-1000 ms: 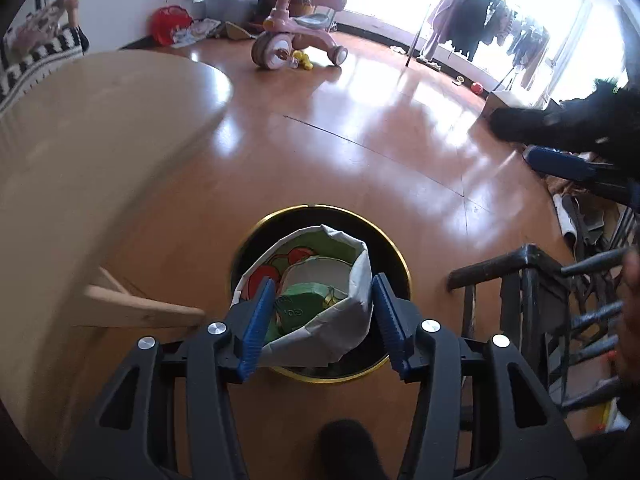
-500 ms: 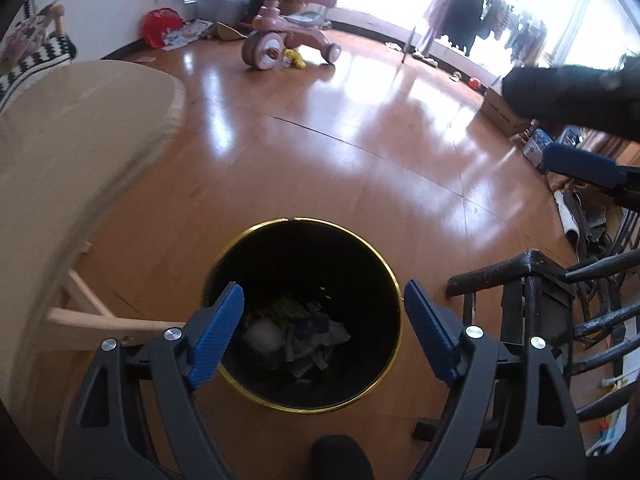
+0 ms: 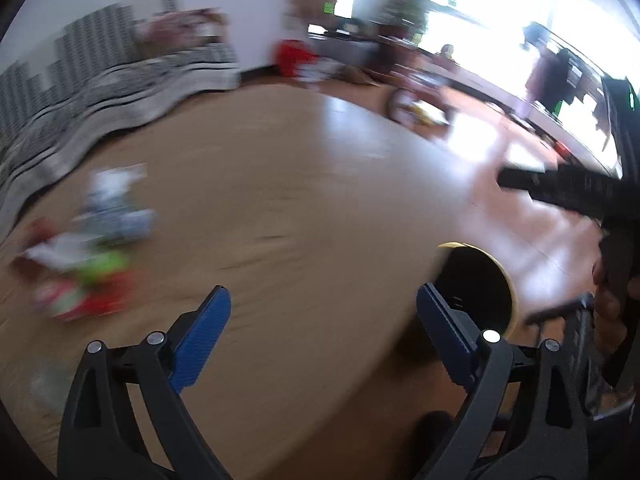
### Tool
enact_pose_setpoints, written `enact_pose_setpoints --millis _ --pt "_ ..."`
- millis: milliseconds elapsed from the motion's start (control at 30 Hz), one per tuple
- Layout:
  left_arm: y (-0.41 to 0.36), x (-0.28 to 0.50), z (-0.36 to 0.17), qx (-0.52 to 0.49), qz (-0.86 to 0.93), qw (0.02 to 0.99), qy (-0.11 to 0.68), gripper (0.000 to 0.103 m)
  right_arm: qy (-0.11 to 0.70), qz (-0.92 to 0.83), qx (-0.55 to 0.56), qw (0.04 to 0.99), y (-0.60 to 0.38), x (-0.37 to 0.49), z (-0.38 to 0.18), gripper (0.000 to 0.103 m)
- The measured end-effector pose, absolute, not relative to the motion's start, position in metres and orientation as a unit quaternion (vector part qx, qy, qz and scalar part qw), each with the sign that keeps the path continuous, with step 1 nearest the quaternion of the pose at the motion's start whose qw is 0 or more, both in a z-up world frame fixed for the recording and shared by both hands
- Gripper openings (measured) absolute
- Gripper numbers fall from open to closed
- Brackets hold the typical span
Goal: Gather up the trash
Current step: 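Grasp the red barcode box with the left gripper while the right grasps a printed leaflet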
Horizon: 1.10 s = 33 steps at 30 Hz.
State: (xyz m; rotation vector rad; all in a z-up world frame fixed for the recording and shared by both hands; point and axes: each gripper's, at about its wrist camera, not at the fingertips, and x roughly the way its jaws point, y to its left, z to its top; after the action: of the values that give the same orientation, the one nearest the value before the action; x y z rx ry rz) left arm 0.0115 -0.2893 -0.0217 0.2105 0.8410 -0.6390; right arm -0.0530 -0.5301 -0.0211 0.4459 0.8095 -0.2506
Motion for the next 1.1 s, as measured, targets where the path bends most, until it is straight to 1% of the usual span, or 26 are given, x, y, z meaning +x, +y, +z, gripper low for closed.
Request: enact_pose_setpoints --millis 133,233,367,433,500,667,800,867,1100 --pt "-0.188 0.037 -0.004 0.056 -0.232 0.886 0.397 0.092 0.403 -0.056 0.178 0.896 -0.456 -0.010 -0.018 0.086" --pt "-0.107 0.053 -0.002 0.021 -0.170 0.900 0.401 0.092 0.410 -0.002 0.148 0.900 -0.395 0.016 -0.018 0.086" --pt "-0.034 0.074 -0.007 -0.007 -0.117 0.907 0.404 0.092 0.421 0.071 0.111 0.898 -0.316 0.042 -0.023 0.086" --pt "-0.010 0.087 -0.010 -0.012 -0.102 0.909 0.405 0.092 0.428 0.110 0.091 0.892 -0.280 0.051 -0.029 0.086" --pt "0.004 0.104 -0.015 -0.010 -0.094 0.908 0.407 0.092 0.435 0.147 0.057 0.886 -0.241 0.055 -0.037 0.086" --pt "0.020 0.152 -0.029 0.008 -0.107 0.906 0.409 0.092 0.449 0.204 -0.004 0.870 -0.185 0.058 -0.056 0.086" --pt "0.005 0.188 -0.044 0.056 -0.137 0.900 0.409 0.092 0.452 0.230 -0.051 0.860 -0.155 0.060 -0.071 0.086" --pt "-0.006 0.204 -0.050 0.076 -0.147 0.898 0.408 0.092 0.455 0.243 -0.056 0.855 -0.148 0.065 -0.077 0.086" --pt "-0.028 0.252 -0.072 0.097 -0.176 0.887 0.416 0.092 0.463 0.253 -0.094 0.844 -0.129 0.069 -0.097 0.086"
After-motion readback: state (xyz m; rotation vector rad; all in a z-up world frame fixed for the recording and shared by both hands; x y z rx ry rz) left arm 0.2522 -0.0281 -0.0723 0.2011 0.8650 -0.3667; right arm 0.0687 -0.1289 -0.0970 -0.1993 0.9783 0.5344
